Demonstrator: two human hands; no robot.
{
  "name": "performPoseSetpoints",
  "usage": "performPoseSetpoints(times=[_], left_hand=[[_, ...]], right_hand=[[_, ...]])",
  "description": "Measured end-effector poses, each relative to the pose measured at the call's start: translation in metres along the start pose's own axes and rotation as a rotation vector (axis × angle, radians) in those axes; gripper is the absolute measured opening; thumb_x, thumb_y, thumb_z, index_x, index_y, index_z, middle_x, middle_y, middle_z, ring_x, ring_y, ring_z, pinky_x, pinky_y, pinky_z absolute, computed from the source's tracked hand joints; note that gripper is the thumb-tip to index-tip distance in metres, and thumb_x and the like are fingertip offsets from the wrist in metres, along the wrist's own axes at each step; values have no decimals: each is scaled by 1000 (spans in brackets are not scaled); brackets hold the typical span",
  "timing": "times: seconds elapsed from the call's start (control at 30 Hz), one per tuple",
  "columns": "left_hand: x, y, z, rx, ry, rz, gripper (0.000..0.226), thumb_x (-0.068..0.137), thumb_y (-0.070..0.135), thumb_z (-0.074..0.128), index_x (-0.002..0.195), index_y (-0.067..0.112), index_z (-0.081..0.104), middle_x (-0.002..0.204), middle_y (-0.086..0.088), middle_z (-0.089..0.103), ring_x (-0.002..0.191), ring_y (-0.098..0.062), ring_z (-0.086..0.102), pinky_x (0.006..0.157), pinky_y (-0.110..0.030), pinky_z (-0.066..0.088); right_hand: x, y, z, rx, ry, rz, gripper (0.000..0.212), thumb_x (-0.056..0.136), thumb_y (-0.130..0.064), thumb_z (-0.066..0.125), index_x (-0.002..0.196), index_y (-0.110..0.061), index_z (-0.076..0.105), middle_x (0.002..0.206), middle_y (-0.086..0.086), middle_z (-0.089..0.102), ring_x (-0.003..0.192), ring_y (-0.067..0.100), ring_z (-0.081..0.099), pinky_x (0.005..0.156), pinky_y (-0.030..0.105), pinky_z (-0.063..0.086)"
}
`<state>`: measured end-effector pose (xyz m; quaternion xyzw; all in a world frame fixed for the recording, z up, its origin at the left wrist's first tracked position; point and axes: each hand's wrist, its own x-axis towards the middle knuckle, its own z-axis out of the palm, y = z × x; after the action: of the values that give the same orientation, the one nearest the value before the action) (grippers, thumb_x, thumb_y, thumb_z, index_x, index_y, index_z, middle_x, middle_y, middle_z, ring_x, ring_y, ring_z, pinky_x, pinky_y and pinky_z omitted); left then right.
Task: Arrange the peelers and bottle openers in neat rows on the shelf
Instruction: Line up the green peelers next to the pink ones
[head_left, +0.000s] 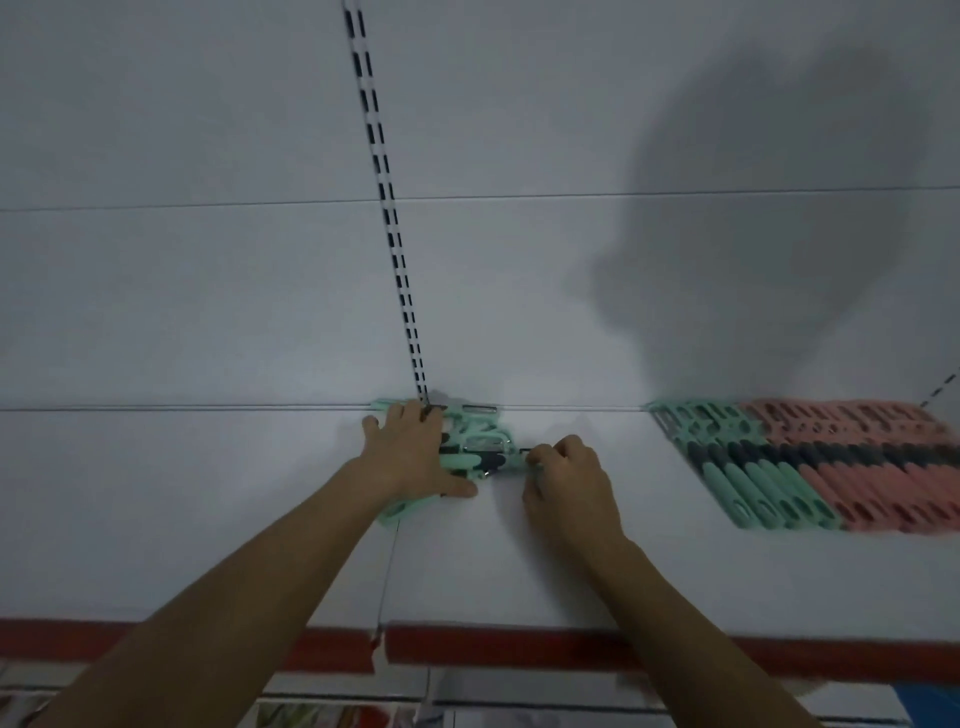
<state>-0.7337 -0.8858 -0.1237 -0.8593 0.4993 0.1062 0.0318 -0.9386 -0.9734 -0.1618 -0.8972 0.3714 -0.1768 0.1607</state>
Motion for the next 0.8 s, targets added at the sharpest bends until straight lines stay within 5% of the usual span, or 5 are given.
performPoseSetpoints(times=[0.13, 0.23, 0.37, 0.53, 0.8], left_hand=[[17, -21, -2, -2, -10, 170, 142, 53, 95, 63, 163, 23, 7, 169, 1, 0, 154, -25, 6, 123, -54, 14], [26, -25, -6, 47, -47, 218, 136, 54, 97, 60, 160, 23, 17, 163, 0, 19, 147, -27, 25, 119, -49, 25], [30, -28, -12, -16, -45, 373, 78, 73, 79, 69, 127, 24, 52, 119, 3, 56, 108, -20, 54, 93, -37, 45], [30, -16, -11, -45, -37, 456, 27, 84, 37, 69, 86, 19, 49, 80, 0, 57, 74, -21, 58, 63, -34, 45], [45, 29, -32, -983, -125, 439, 27, 90, 12, 69, 112, 16, 56, 97, -10, 68, 70, -15, 73, 65, -35, 62]], right_hand=[[-2, 6, -4, 145, -22, -61, 39, 86, -8, 63, 124, -16, 67, 112, 2, 58, 101, 22, 56, 83, 30, 48], [3, 7, -10, 304, 28, -11, 40, 83, -3, 65, 119, -19, 69, 110, -5, 57, 92, 12, 58, 86, 25, 50], [16, 3, -9, 352, 132, 92, 35, 84, -2, 65, 112, -21, 70, 104, -4, 59, 81, 9, 56, 78, 9, 42], [22, -1, -4, 523, 369, 364, 25, 91, -8, 61, 105, -28, 63, 89, -5, 62, 73, 1, 58, 65, 7, 40], [26, -13, -19, 1245, 541, 409, 13, 96, -26, 58, 94, -15, 64, 71, 9, 61, 60, 22, 55, 53, 30, 45]])
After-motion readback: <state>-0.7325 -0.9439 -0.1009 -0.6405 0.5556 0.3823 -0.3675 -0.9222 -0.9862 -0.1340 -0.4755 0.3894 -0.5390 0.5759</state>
